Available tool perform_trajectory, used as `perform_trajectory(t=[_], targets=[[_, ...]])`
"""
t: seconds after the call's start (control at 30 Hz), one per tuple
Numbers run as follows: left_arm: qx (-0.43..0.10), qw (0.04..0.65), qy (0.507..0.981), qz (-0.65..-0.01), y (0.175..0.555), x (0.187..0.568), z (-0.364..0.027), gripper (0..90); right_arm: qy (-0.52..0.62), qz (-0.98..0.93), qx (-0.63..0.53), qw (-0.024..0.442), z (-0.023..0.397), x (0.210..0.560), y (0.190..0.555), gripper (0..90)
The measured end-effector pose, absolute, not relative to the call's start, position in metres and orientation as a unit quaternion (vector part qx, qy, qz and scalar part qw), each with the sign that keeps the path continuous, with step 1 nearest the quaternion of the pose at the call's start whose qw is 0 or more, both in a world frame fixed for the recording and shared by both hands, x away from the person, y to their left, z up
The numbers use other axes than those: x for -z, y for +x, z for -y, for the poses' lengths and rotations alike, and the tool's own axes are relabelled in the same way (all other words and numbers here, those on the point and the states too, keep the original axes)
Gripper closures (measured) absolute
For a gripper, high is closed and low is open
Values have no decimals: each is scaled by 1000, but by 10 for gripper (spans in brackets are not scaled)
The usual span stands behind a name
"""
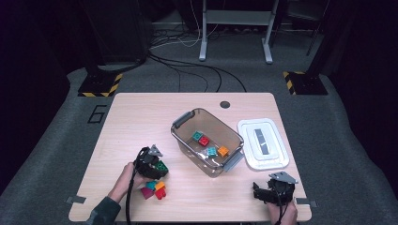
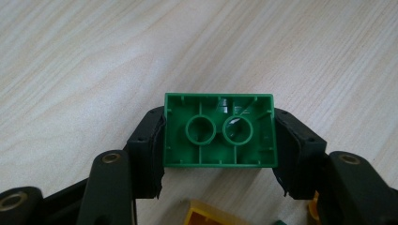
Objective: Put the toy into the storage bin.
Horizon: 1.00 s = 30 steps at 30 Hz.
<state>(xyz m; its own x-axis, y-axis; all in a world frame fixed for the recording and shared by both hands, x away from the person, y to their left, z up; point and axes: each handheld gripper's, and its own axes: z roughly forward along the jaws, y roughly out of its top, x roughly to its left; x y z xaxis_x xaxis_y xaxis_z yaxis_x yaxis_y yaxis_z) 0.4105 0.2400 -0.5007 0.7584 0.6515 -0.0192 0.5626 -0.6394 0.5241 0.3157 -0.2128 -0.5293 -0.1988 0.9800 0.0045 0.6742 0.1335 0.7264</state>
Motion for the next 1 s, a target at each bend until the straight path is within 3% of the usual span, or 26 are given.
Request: perform_trajectory(t=[0.27, 1.0], targets=[[-89, 273, 892, -348, 410, 497, -244, 431, 582, -711, -307, 249, 213, 529, 316, 35], [-120, 308, 883, -334, 410, 443, -251, 431, 582, -711, -308, 248, 213, 529, 316, 35]])
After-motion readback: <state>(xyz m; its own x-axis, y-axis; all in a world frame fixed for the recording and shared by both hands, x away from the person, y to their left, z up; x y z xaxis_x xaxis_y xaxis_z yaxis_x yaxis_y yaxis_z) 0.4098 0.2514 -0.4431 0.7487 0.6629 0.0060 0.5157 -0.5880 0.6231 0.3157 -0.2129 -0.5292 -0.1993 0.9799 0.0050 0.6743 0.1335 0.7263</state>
